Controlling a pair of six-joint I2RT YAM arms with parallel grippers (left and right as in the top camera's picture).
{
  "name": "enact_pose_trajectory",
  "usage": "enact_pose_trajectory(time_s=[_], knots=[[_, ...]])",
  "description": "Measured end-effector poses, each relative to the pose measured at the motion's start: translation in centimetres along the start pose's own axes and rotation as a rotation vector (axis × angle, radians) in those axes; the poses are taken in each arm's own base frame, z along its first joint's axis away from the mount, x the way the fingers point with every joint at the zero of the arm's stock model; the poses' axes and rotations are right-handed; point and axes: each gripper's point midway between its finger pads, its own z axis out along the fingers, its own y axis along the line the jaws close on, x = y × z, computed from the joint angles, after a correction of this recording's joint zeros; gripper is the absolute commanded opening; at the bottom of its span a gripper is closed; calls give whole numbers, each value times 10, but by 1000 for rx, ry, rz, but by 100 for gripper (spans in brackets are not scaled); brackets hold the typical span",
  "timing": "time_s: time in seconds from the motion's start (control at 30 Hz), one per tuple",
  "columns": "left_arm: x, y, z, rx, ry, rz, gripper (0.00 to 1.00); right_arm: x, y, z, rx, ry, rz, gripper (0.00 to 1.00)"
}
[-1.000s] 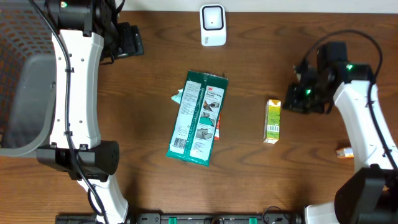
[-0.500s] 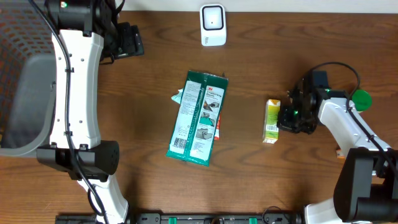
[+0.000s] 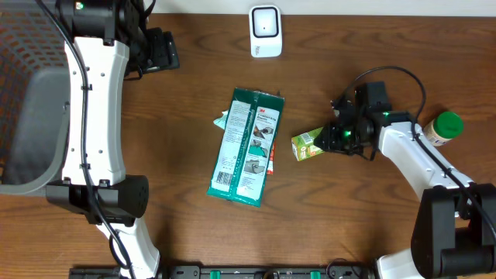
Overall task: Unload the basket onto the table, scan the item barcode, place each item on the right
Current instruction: 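Grasp the POKKA green tea carton with the right gripper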
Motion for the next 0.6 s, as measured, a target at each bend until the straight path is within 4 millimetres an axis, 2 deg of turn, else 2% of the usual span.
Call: enact_pose_trajectory(time_s=[0.1, 0.3, 0.6], knots=[[0, 0, 0, 0, 0, 0, 87, -9, -3, -1, 3, -36, 17, 46], [0, 0, 0, 0, 0, 0, 87, -37, -10, -8, 5, -145, 51, 45], [0, 0, 0, 0, 0, 0, 87, -41, -7, -8, -2, -162, 88, 47]])
